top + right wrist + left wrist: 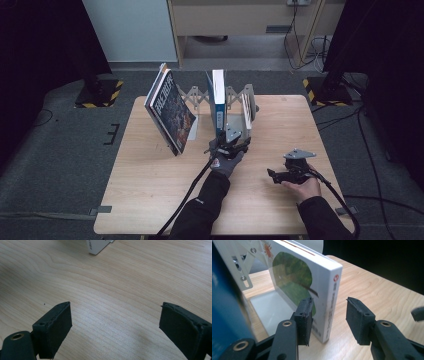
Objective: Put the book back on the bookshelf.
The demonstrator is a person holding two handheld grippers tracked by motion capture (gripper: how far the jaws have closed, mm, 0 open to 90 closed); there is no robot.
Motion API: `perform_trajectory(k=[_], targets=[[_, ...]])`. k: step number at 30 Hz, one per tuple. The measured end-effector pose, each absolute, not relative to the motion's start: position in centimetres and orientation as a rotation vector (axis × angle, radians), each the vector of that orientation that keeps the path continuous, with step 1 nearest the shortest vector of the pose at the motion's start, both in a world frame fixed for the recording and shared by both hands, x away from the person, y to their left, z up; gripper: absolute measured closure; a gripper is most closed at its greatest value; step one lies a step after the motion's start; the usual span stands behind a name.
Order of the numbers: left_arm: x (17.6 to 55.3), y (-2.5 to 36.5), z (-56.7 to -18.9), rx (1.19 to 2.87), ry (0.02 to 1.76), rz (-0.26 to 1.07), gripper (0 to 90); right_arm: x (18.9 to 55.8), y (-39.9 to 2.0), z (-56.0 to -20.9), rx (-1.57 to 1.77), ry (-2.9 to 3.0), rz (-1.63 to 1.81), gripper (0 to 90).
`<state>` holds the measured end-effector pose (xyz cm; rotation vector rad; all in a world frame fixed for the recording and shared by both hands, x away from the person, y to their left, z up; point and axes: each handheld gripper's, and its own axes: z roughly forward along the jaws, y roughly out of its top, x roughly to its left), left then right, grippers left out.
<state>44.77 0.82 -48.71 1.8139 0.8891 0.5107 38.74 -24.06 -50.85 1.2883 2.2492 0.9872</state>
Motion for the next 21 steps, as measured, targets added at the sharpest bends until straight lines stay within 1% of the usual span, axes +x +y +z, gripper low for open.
perform_trajectory(k=[5,10,15,19,21], targets=[[43.5,2.3,-48.1,1.83,0.868,0.533,51.2,38.8,-24.2,-50.8,1.285,2.24,0.994,11.0],[42.0,4.4,-46.5,1.864,0.832,0.538,47.1,38.7,-24.4,-50.6,1.301,2.225,1.0,10.6],[40.6,7.1,-45.1,1.918,0.816,0.48,43.4,38.7,-24.6,-50.4,1.306,2.21,1.004,9.8],[39.1,10.7,-44.4,1.945,0.855,0.408,40.8,38.6,-24.7,-50.3,1.31,2.202,1.004,9.3],[38.3,12.4,-44.3,1.948,0.868,0.398,38.4,38.6,-24.8,-50.3,1.312,2.199,0.999,8.8]])
